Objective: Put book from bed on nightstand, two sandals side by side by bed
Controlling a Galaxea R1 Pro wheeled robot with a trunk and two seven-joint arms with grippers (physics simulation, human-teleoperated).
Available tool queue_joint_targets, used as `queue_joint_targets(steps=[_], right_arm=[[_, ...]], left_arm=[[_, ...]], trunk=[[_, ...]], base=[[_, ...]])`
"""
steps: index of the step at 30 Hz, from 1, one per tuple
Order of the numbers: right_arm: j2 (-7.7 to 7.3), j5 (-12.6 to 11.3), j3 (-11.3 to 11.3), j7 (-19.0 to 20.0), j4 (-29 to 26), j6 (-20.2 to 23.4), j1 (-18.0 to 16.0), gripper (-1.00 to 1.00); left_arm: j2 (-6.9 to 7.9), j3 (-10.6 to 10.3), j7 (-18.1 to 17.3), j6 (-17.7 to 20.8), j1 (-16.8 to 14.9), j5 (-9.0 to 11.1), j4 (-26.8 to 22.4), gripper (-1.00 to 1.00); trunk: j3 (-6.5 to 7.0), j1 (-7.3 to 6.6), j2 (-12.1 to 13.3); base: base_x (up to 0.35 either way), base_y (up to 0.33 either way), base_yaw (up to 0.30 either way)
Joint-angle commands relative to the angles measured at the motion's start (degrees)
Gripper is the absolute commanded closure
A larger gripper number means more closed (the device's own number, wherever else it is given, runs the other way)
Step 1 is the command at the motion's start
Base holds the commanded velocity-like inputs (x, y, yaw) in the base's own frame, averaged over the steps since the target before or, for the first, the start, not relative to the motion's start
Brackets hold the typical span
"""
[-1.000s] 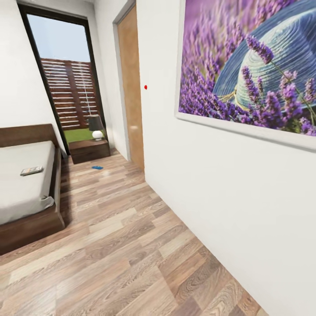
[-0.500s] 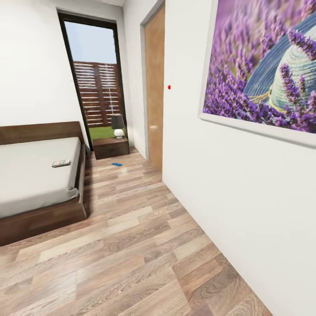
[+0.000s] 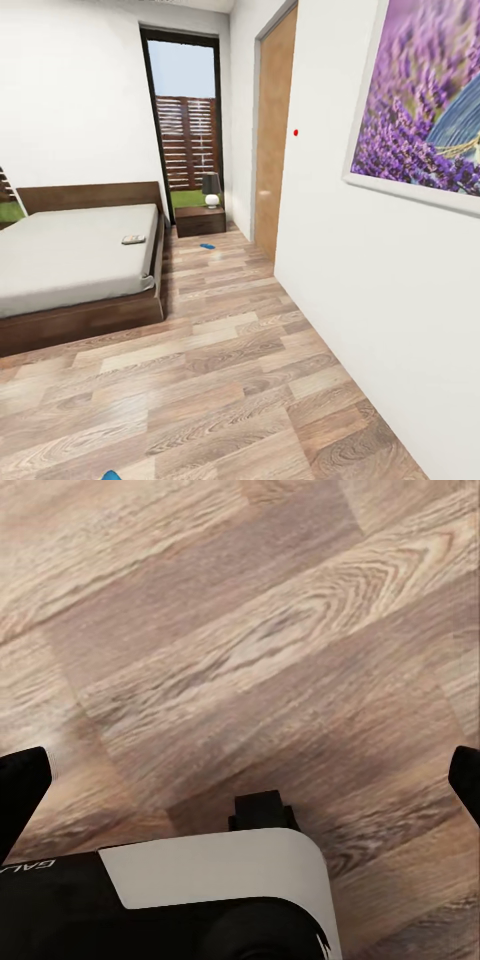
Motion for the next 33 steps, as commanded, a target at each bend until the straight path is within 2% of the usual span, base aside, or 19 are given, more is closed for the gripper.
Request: queue_joint_targets(steps=[1, 33], right_arm=[[0.0, -0.4, 0.0, 0.0, 0.0, -0.1, 0.0, -1.0], [0.0, -0.5, 0.0, 0.0, 0.0, -0.1, 0.0, -1.0]], left_arm=[[-0.01, 0.0, 0.0, -0.2, 0.0, 0.3, 0.1, -1.0], [-0.01, 0.0, 0.0, -0.2, 0.0, 0.3, 0.1, -1.0]], trunk=[[-0.05, -0.01, 0.0], [-0.05, -0.01, 0.0]], base=[[-0.003, 0.001, 0.293], [0.0, 0.0, 0.293]])
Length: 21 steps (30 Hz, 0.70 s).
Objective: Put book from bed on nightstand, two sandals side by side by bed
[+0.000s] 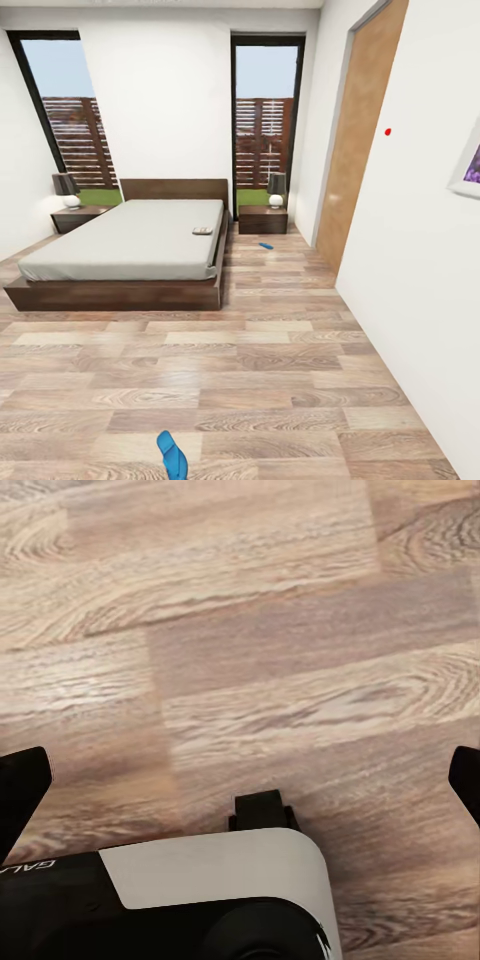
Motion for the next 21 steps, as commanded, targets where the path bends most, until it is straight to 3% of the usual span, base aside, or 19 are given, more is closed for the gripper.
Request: queue_joint_targets(steps=[1, 21], right_arm=[[0.0, -0.4, 0.0, 0.0, 0.0, -0.1, 0.0, -1.0], [0.0, -0.4, 0.0, 0.0, 0.0, -0.1, 0.0, -1.0]], left_arm=[[-0.01, 0.0, 0.0, -0.2, 0.0, 0.3, 0.1, -1.0], [-0.01, 0.0, 0.0, -0.2, 0.0, 0.3, 0.1, -1.0]], trunk=[[-0.05, 0.0, 0.0], [-0.05, 0.0, 0.0]], base=[[0.0, 0.0, 0.293], [0.0, 0.0, 0.293]])
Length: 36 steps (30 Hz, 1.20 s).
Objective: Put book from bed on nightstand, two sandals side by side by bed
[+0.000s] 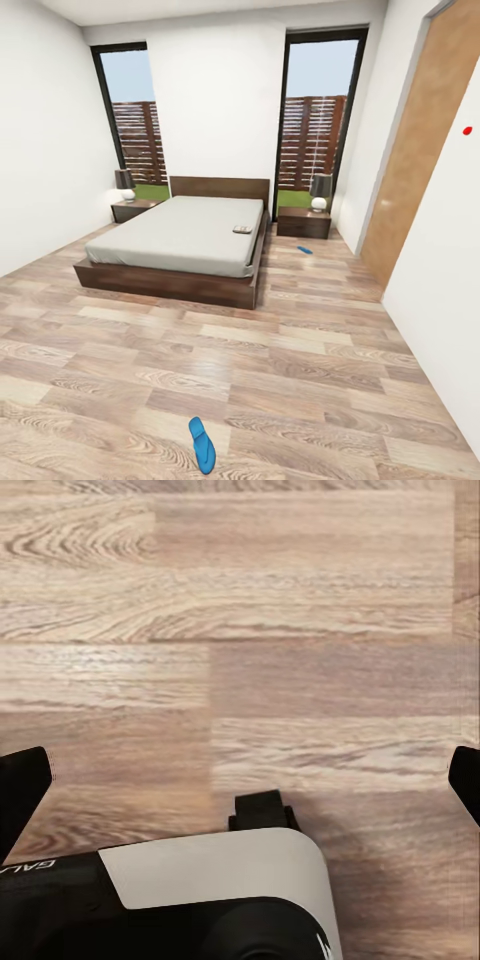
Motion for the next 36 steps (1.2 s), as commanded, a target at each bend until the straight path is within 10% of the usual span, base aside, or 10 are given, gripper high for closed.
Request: queue_joint_targets(steps=[1, 36], right_arm=[[0.0, -0.4, 0.0, 0.0, 0.0, -0.1, 0.0, -1.0], [0.0, -0.3, 0.1, 0.0, 0.0, -0.1, 0.0, -1.0]], left_arm=[[-0.01, 0.0, 0.0, -0.2, 0.0, 0.3, 0.1, -1.0], [0.06, 0.0, 0.0, -0.1, 0.0, 0.3, 0.1, -1.0]], trunk=[[-0.05, 0.0, 0.0], [-0.05, 0.0, 0.0]], base=[[0.0, 0.0, 0.293], [0.035, 0.027, 0.291]])
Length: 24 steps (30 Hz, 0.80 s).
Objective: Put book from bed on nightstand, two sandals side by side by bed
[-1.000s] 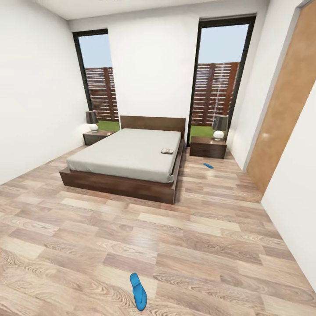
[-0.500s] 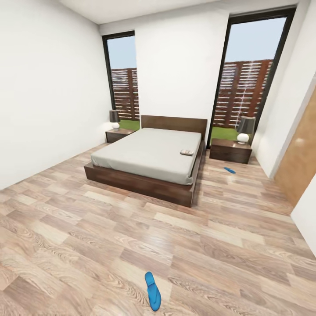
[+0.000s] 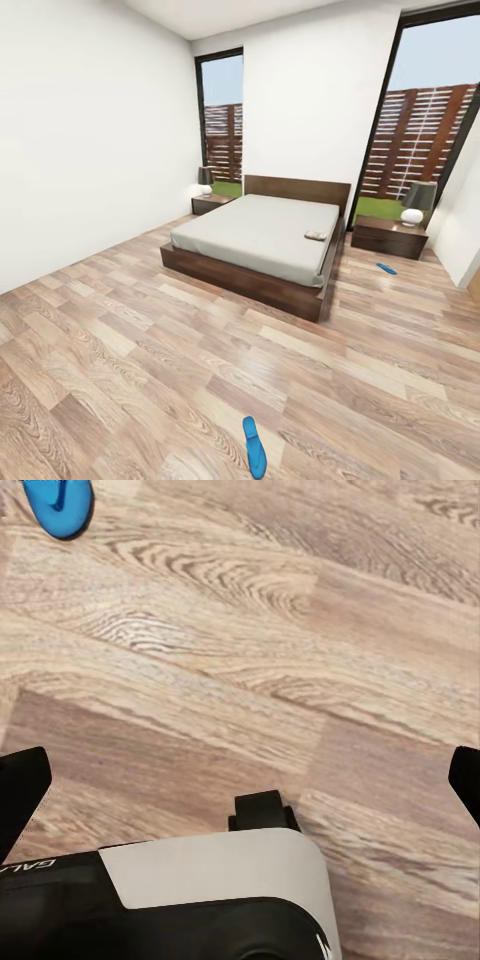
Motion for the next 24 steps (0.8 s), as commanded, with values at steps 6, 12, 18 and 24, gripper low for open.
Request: queue_joint_targets(steps=[6, 12, 18, 24], right_arm=[[0.0, -0.5, 0.0, 0.0, 0.0, -0.1, 0.0, -1.0], [0.0, -0.4, 0.0, -0.1, 0.0, -0.1, 0.0, -1.0], [0.0, -0.4, 0.0, 0.0, 0.0, -0.1, 0.0, -1.0], [0.0, -0.4, 0.0, 0.0, 0.0, -0.1, 0.0, -1.0]], left_arm=[[-0.06, 0.0, 0.0, -0.2, 0.0, 0.3, 0.1, -1.0], [-0.08, 0.0, 0.0, -0.2, 0.0, 0.3, 0.1, -1.0], [-0.09, 0.0, 0.0, -0.2, 0.0, 0.3, 0.1, -1.0], [-0.09, 0.0, 0.0, -0.3, 0.0, 0.3, 0.1, -1.0]], trunk=[[-0.05, 0.01, 0.0], [-0.05, 0.01, 0.0], [-0.05, 0.01, 0.0], [-0.05, 0.01, 0.0]], base=[[0.085, 0.064, 0.066], [0.016, 0.007, 0.004], [0.124, 0.068, 0.0], [0.024, 0.012, 0.0]])
